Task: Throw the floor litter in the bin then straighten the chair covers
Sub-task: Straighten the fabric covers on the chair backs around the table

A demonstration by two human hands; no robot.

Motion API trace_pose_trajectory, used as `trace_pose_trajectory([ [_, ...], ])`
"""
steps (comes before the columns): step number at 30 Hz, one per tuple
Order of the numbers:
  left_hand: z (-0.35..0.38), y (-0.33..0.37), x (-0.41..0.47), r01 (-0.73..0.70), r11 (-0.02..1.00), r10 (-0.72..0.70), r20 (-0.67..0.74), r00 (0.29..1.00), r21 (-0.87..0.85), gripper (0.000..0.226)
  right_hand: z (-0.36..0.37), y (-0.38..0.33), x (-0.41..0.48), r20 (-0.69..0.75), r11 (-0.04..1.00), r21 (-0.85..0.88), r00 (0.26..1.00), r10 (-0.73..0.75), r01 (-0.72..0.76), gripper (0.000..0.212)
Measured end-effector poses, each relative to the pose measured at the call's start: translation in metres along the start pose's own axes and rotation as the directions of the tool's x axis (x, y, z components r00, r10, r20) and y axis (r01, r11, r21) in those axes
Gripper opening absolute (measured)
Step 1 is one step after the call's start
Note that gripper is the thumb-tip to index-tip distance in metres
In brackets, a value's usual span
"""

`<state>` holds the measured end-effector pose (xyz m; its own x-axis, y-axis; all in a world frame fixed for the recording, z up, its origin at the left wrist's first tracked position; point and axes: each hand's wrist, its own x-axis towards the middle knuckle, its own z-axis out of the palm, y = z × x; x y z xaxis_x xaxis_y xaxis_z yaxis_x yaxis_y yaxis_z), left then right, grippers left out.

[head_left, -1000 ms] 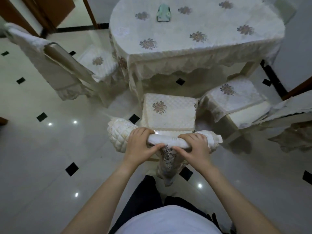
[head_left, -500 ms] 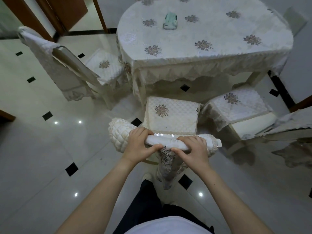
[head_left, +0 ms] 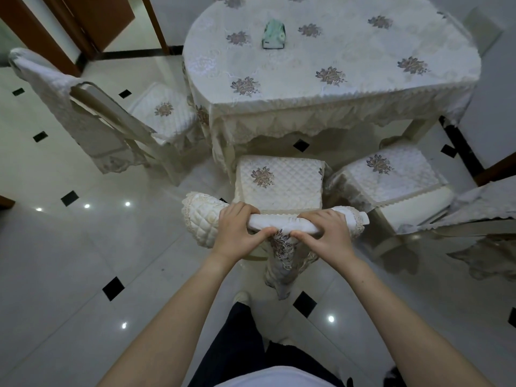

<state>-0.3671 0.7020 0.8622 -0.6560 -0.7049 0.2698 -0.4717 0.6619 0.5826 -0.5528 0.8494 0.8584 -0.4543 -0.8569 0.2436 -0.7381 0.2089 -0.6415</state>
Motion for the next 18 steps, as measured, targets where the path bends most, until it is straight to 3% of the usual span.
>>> trace_pose_trajectory([
  [13,0.032,0.024,0.036,0.082,0.997,-0.082,-0.049,0.995,0.012,0.055,-0.029,0.041,0.049,0.079,1.0,-0.006,0.997,-0.026,0.027,0.053],
  [18,0.033,0.029,0.042,0.08,0.996,-0.081,0.021,0.996,0.034,0.055,-0.035,0.044,0.056,0.137,1.0,-0.021,0.99,-0.016,0.019,0.054],
])
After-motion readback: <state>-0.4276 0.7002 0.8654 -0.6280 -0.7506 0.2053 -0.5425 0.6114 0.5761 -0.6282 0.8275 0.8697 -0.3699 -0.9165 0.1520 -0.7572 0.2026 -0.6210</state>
